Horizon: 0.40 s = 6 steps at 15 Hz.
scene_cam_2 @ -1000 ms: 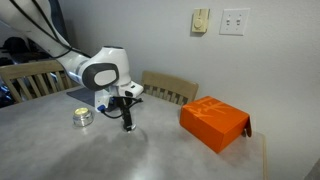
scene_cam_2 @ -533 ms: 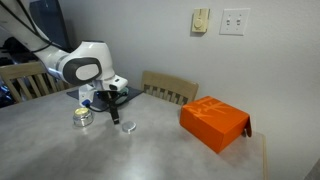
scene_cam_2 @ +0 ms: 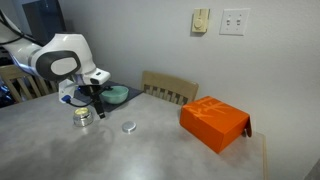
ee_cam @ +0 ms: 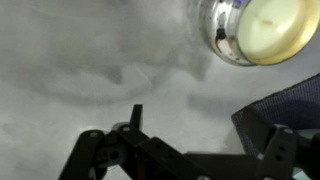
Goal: Remove the lid from the silver bowl and place it on the table
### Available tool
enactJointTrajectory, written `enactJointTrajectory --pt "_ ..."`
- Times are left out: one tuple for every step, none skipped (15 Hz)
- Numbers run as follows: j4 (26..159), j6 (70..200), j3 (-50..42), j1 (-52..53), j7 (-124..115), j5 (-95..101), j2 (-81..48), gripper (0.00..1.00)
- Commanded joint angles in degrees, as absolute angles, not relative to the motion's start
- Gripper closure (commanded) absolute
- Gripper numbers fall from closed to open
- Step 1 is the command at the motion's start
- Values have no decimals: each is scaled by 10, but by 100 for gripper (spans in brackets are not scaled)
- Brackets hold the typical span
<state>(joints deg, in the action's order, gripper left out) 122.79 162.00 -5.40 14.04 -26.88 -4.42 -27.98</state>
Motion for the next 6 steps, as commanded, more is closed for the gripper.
enactJointTrajectory --pt "1236 1620 -50 140 -268 -44 -272 0" --pt "1243 1621 -47 140 -268 -44 -267 0" --pt "1248 1621 -45 140 -268 -44 -263 0" --pt "1251 1621 -45 141 -268 -44 -260 0" --pt "1253 1621 -45 141 -268 -44 -258 0" --pt "1253 1621 -45 141 -268 -44 -258 0"
